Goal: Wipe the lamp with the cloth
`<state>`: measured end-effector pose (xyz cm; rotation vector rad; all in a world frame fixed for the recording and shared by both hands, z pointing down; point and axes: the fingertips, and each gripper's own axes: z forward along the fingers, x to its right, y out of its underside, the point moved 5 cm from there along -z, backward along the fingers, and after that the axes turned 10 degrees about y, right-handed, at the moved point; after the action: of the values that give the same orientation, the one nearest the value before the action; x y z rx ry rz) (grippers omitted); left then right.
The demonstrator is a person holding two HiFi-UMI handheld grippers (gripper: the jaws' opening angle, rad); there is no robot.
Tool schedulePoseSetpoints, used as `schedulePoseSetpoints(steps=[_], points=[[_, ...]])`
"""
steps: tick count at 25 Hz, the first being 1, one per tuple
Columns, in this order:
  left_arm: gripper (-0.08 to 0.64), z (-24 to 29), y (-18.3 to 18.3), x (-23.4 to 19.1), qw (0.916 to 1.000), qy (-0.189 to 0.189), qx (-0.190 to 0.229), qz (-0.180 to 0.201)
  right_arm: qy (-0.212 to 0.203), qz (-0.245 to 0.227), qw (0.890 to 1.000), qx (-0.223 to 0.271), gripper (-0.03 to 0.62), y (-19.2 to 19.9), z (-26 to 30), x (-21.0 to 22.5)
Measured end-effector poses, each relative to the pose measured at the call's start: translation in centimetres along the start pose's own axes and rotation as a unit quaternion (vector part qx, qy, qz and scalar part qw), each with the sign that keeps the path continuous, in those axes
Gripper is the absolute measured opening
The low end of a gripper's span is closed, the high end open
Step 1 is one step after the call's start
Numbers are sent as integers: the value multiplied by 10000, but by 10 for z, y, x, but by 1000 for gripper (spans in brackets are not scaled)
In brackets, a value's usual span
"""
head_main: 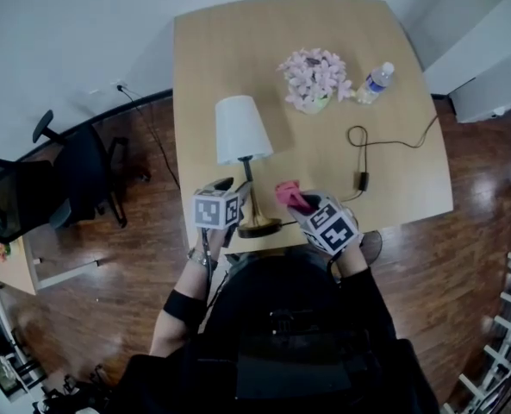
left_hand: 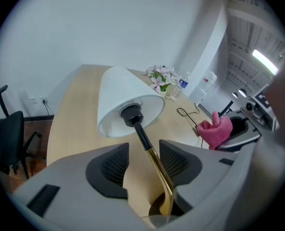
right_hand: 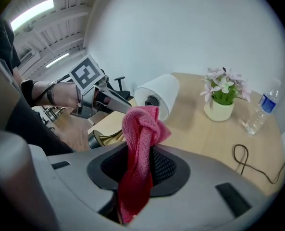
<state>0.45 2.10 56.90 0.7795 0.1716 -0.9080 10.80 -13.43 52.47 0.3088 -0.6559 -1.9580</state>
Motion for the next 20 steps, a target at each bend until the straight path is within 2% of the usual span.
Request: schedulePoseSetpoints(steps=[3, 7, 13, 17, 20], points=[[265, 21, -7, -7, 9996, -56, 34, -272, -20, 46, 9999, -108, 118, 8, 4, 1], [267, 43, -3, -6, 9966, 69, -59, -818, -129, 1, 9999, -85, 118, 9, 5, 3], [261, 57, 17, 4, 9936, 178, -194, -1095, -178, 29, 9998, -103, 118, 15, 7, 9], [242, 52, 20, 8, 9937, 165, -254, -1077, -235, 18, 9997, -106, 118, 17, 7, 11], [160, 47, 21, 11, 9955, 126, -476, -807, -253, 71, 9996, -128, 118, 19, 7, 11]])
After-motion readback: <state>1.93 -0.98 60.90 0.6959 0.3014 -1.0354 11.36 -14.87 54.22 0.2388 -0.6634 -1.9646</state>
